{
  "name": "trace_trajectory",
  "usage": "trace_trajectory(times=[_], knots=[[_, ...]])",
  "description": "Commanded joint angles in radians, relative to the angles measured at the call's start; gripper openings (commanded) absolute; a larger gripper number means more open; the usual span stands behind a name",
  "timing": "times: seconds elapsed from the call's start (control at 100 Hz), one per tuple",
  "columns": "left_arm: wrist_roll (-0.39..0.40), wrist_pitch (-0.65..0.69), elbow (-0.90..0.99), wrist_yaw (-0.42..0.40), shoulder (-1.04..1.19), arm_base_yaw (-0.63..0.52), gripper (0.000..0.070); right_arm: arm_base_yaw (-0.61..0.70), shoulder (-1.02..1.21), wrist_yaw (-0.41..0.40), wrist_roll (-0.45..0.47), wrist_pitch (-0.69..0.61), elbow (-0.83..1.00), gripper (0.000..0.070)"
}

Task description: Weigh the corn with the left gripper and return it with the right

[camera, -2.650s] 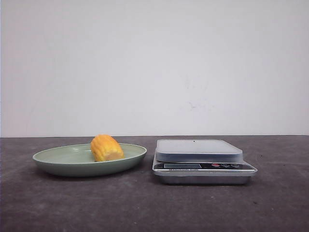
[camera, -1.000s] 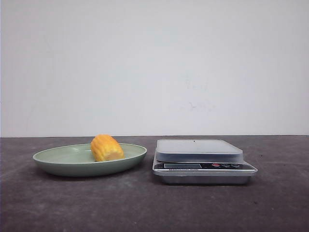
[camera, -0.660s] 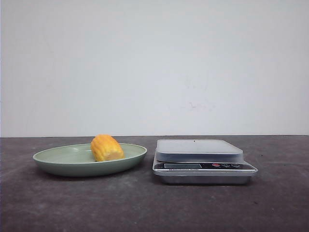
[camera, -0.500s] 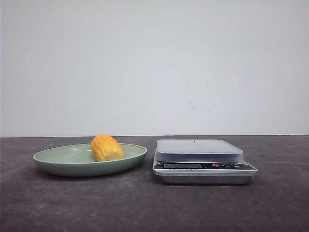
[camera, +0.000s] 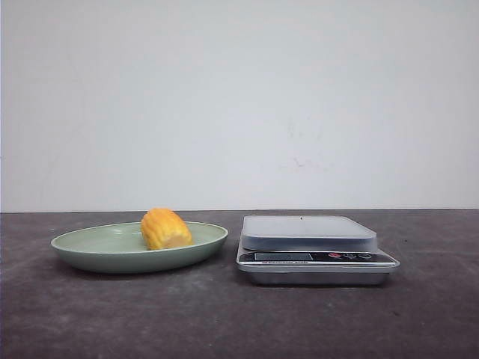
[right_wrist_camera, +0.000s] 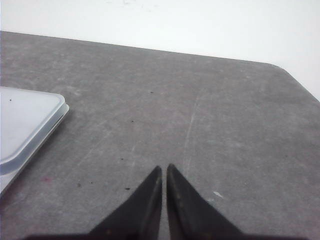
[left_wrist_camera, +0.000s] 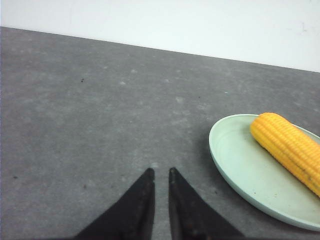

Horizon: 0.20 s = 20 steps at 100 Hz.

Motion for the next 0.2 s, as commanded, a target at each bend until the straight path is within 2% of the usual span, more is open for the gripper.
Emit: trace_trajectory(times=[0.0,0.19], knots=[[0.012,-0.004,-0.017,0.001,-0.001,0.002,0.0000,-0.002,0.000,0.003,-0.007,0.013,-0.003,0.0010],[0.012,-0.004,-0.017,0.001,-0.001,0.002,0.0000,-0.002,0.000,0.003,-0.007,0.013,-0.003,0.0010]])
